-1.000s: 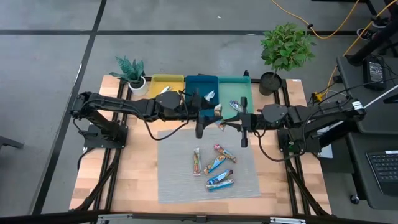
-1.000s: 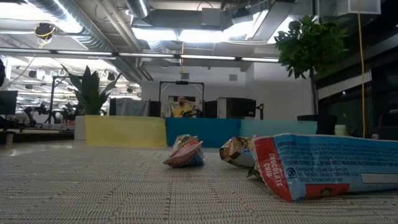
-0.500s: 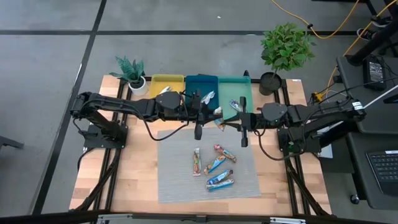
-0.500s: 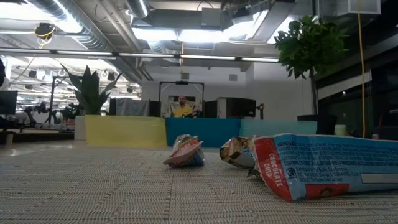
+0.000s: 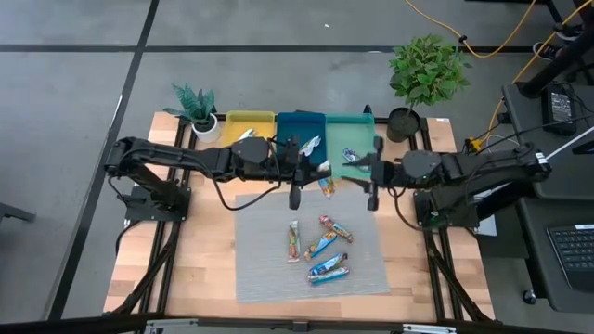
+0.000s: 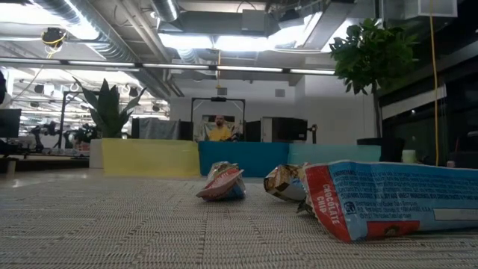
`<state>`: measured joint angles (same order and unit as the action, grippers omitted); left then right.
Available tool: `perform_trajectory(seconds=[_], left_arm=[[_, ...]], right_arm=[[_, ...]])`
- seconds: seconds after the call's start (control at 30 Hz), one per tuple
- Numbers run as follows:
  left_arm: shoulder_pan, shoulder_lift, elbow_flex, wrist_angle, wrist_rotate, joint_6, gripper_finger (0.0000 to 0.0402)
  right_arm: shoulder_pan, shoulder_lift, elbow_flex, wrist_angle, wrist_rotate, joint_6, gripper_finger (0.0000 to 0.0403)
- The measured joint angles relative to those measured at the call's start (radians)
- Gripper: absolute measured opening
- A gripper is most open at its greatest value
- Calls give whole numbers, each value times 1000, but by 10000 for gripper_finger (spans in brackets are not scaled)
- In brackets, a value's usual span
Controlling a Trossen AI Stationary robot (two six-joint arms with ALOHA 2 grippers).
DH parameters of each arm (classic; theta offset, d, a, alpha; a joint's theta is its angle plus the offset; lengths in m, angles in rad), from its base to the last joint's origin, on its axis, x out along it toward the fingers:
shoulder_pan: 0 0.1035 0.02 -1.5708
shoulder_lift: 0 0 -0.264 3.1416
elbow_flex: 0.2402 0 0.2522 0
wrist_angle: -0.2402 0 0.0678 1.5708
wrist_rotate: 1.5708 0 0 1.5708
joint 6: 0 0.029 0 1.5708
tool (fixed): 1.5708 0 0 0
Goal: Pick and place Granola Bars by type
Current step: Put the yellow granola bar into the yellow bin
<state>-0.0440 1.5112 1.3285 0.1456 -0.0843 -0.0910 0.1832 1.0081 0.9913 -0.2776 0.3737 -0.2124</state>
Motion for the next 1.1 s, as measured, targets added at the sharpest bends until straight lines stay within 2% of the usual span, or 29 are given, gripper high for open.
perform_trajectory(seconds=[0.17, 0.37, 0.7, 0.83, 1.1], left_arm=[[-14, -73, 0, -157, -26, 0, 28], [-20, -188, 0, -435, -196, -49, 22], [-6, -221, 0, -528, -311, -80, 22], [55, -258, 0, -635, -379, -100, 22], [207, -307, 0, -801, -361, -169, 24]], right_arm=[[0, -39, 0, -110, 43, 58, 176], [0, -47, 0, -180, 43, 99, 178], [-13, -48, 0, -177, 44, -2, 178], [-42, -48, 0, -176, 43, -31, 178], [-118, -48, 0, -175, 15, -115, 178]])
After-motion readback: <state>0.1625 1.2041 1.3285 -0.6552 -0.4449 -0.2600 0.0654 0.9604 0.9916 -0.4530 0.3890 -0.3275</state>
